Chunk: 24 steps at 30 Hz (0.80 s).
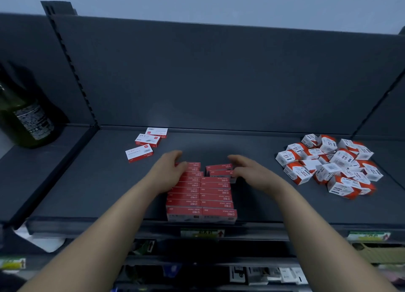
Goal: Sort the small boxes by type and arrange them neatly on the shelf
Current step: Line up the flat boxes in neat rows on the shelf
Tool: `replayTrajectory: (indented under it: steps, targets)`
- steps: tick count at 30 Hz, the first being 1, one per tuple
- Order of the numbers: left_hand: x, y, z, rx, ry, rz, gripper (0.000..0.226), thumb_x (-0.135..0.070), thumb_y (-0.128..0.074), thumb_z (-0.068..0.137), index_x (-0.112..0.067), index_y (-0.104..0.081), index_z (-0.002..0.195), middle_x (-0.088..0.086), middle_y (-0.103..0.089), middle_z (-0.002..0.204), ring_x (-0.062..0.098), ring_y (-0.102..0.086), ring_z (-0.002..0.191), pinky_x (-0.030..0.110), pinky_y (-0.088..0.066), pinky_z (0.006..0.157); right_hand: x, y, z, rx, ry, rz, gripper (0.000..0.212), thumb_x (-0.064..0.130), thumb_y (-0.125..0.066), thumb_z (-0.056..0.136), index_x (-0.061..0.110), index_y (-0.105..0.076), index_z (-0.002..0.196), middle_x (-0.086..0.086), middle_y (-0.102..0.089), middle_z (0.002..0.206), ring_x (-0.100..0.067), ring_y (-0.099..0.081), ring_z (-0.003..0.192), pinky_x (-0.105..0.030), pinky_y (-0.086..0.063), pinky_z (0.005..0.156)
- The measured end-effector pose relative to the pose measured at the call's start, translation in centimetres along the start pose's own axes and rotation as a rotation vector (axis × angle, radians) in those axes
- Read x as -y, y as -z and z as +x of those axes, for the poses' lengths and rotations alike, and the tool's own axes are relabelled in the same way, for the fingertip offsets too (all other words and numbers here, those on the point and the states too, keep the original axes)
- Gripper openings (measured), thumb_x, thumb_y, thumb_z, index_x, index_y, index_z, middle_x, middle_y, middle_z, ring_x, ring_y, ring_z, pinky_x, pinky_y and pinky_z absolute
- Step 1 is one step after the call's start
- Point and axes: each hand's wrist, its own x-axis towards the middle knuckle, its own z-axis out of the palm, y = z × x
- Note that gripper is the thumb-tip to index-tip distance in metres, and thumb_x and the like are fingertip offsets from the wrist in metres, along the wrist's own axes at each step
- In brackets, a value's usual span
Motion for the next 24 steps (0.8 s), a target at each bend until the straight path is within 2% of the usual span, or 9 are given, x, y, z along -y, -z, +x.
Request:
replayTrajectory:
  steps: [3, 8, 11, 14, 18, 20, 24]
  targets:
    - [0.3, -1.0, -0.8, 0.013, 0.020, -0.018, 0.050, -0.029, -0.043, 0.100, -0.012, -0.033, 0.145, 0.008, -0.039, 0.147, 0.022, -0.043, 0.130, 0.030, -0.032, 0.105, 0.3, -1.3, -0.4, 0.036, -0.029, 0.028, 0.052, 0.011, -0.044, 0.093, 0.017, -0.038, 0.145, 0.004, -0.044, 0.141, -0.008, -0.041, 0.121, -0.023, -0.028, 0.102]
    - [0.1, -1.6, -1.2, 0.000, 0.013, -0.029, 0.046, -0.025, -0.038, 0.101, -0.012, -0.032, 0.144, 0.007, -0.037, 0.147, 0.022, -0.044, 0.128, 0.029, -0.033, 0.102, 0.3, -2.4, -1.0, 0.029, -0.050, 0.035, 0.054, 0.019, -0.038, 0.097, 0.020, -0.027, 0.150, 0.005, -0.034, 0.151, -0.011, -0.035, 0.133, -0.034, -0.026, 0.114]
    - [0.2, -1.6, -1.1, 0.005, 0.028, -0.048, 0.045, -0.025, -0.039, 0.101, -0.013, -0.032, 0.144, 0.007, -0.039, 0.146, 0.022, -0.046, 0.126, 0.030, -0.034, 0.101, 0.4, -2.7, -1.1, 0.034, -0.052, 0.017, 0.056, 0.021, -0.037, 0.098, 0.021, -0.022, 0.151, 0.004, -0.033, 0.152, -0.014, -0.036, 0.135, -0.038, -0.027, 0.115]
    - [0.3, -1.4, -1.1, 0.001, 0.022, -0.044, 0.045, -0.025, -0.041, 0.100, -0.013, -0.033, 0.143, 0.008, -0.042, 0.144, 0.022, -0.047, 0.125, 0.029, -0.035, 0.101, 0.5, -2.7, -1.0, 0.020, -0.022, -0.070, 0.054, 0.023, -0.036, 0.099, 0.019, -0.022, 0.151, 0.002, -0.034, 0.152, -0.015, -0.037, 0.134, -0.035, -0.027, 0.114]
    - [0.7, 0.0, -0.9, -0.100, -0.026, 0.049, 0.042, -0.025, -0.047, 0.098, -0.012, -0.044, 0.137, 0.008, -0.047, 0.138, 0.021, -0.048, 0.124, 0.024, -0.035, 0.096, 0.7, -1.7, 0.4, -0.160, 0.090, -0.315, 0.050, 0.023, -0.040, 0.100, 0.011, -0.031, 0.148, -0.004, -0.033, 0.154, -0.017, -0.032, 0.140, -0.027, -0.022, 0.112]
    - [1.7, 1.3, -0.6, -0.188, -0.041, 0.135, 0.034, -0.024, -0.049, 0.094, -0.015, -0.056, 0.126, 0.007, -0.057, 0.130, 0.023, -0.053, 0.118, 0.029, -0.040, 0.097, 1.0, -1.0, 1.3, -0.224, 0.136, -0.463, 0.047, 0.026, -0.043, 0.099, 0.012, -0.039, 0.144, -0.004, -0.039, 0.150, -0.019, -0.038, 0.137, -0.029, -0.027, 0.111]
    - [3.9, 4.1, -0.2, -0.319, 0.000, 0.298, 0.023, -0.024, -0.053, 0.089, -0.014, -0.064, 0.107, 0.012, -0.064, 0.111, 0.033, -0.058, 0.102, 0.037, -0.048, 0.084, 3.1, -0.7, 3.4, -0.265, 0.200, -0.730, 0.032, 0.022, -0.045, 0.096, 0.006, -0.057, 0.121, -0.010, -0.057, 0.130, -0.027, -0.053, 0.118, -0.039, -0.043, 0.099]
